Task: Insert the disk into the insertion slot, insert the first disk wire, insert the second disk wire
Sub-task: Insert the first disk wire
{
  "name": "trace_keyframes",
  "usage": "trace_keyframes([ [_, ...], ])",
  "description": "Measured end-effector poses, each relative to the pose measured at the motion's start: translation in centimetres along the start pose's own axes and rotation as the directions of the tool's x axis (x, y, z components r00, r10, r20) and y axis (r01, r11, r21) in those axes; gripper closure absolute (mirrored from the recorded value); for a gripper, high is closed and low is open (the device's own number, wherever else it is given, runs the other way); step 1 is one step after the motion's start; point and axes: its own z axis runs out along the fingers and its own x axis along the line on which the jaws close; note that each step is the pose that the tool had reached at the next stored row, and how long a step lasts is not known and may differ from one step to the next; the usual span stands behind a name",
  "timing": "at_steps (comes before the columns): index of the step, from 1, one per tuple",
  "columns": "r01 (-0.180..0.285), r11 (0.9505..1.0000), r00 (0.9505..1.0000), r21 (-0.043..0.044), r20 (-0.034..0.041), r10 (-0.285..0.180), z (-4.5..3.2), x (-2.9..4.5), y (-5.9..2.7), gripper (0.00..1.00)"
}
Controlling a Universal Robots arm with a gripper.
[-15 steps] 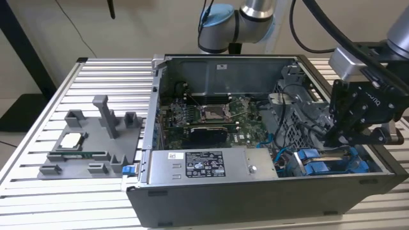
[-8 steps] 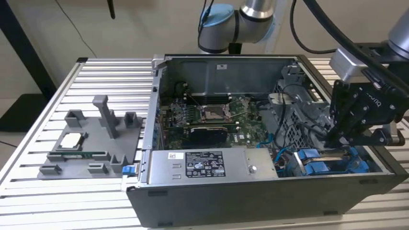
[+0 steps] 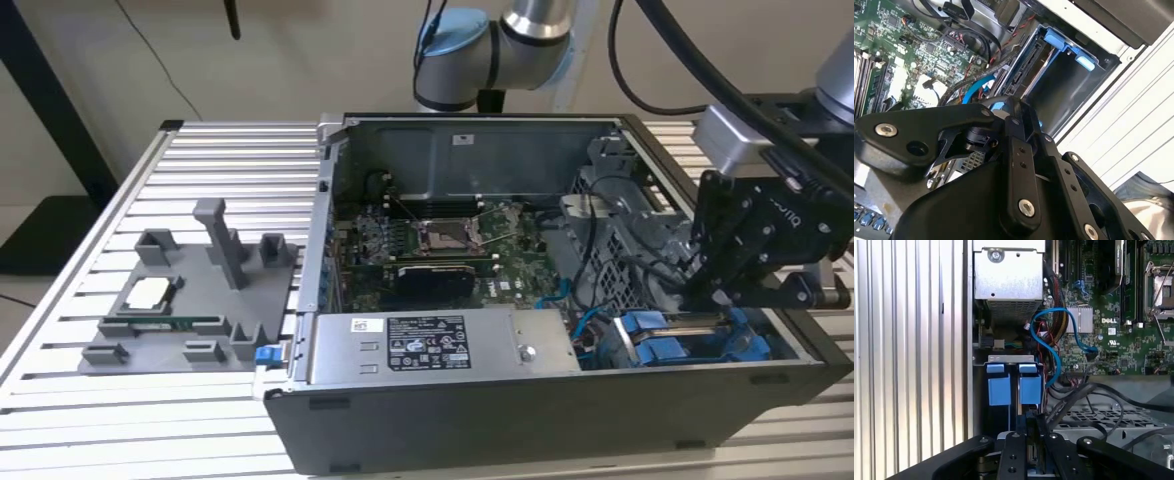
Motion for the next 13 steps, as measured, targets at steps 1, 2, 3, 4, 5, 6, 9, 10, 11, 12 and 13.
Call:
trace_keyframes([
  [1, 0.000, 1.0000, 1.0000, 0.0000, -0.0002, 0.000, 0.03, 0.00, -0.16, 0.81],
  [2, 0.000, 1.0000, 1.0000, 0.0000, -0.0003, 0.000, 0.07, 0.00, -0.37, 0.81],
  [3, 0.001, 1.0000, 1.0000, -0.0001, -0.0004, -0.001, 0.12, 0.00, -0.58, 0.81],
  [4, 0.002, 1.0000, 1.0000, -0.0001, -0.0004, -0.002, 0.18, 0.00, -0.83, 0.81],
  [5, 0.003, 1.0000, 1.0000, -0.0002, -0.0005, -0.003, 0.25, 0.00, -1.08, 0.81],
  [6, 0.004, 1.0000, 1.0000, -0.0002, -0.0006, -0.004, 0.32, -0.01, -1.32, 0.81],
  [9, 0.007, 1.0000, 1.0000, -0.0004, -0.0020, -0.007, 0.59, -0.15, -1.91, 0.81],
  [10, 0.008, 1.0000, 1.0000, -0.0004, -0.0023, -0.008, 0.71, -0.24, -2.10, 0.81],
  [11, 0.009, 1.0000, 1.0000, -0.0005, -0.0026, -0.009, 0.83, -0.35, -2.27, 0.81],
  [12, 0.010, 1.0000, 1.0000, -0.0005, -0.0029, -0.010, 0.98, -0.49, -2.44, 0.81],
  [13, 0.010, 0.9999, 0.9999, -0.0005, -0.0033, -0.010, 1.10, -0.64, -2.57, 0.81],
])
